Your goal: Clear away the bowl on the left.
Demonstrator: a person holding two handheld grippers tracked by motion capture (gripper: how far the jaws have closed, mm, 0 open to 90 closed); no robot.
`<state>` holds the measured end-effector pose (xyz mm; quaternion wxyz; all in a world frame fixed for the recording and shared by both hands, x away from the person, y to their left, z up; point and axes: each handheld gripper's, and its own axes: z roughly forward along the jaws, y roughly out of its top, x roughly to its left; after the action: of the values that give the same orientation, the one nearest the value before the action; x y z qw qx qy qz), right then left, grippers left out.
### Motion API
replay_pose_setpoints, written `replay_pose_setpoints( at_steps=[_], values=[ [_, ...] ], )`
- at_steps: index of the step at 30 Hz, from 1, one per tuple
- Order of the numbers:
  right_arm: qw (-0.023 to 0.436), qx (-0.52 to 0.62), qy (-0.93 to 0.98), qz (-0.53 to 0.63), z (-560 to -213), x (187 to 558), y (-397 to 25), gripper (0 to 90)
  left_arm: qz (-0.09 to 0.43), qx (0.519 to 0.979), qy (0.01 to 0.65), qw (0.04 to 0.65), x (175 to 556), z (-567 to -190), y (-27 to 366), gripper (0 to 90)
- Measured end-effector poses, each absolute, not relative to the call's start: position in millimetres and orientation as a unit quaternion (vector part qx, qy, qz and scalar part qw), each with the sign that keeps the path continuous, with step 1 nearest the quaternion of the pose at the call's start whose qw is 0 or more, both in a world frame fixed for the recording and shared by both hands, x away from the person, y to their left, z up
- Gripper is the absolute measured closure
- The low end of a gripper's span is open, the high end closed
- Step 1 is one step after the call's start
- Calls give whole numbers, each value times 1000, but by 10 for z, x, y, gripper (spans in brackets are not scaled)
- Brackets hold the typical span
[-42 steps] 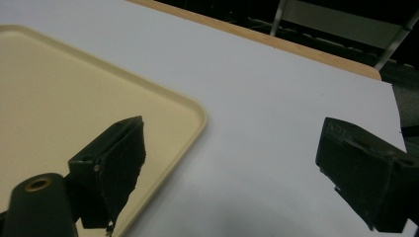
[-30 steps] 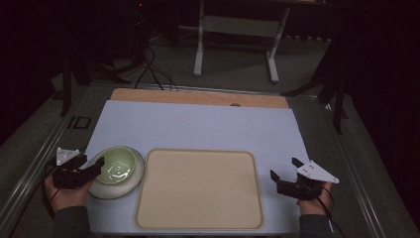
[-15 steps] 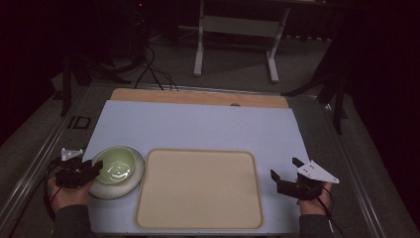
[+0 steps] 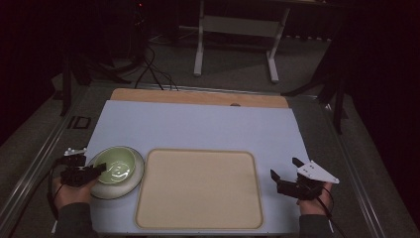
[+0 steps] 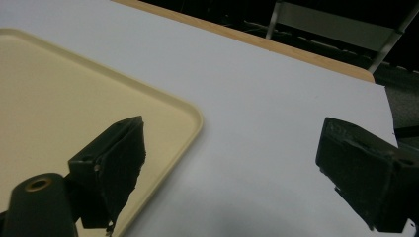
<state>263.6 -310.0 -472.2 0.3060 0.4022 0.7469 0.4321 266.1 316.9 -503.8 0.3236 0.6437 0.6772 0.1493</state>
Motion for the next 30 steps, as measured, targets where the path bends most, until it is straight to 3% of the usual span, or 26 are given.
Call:
replay_pose_setpoints(
  at_steps=[16,30],
  values=[
    [305,401,747,434,-4722,2639,-3100,112,125,629,684,348,2670,-5058,3231,817],
    [304,399,749,433,-4724,2640,-3098,112,109,620,686,365,2671,-5074,3267,818]
  ],
)
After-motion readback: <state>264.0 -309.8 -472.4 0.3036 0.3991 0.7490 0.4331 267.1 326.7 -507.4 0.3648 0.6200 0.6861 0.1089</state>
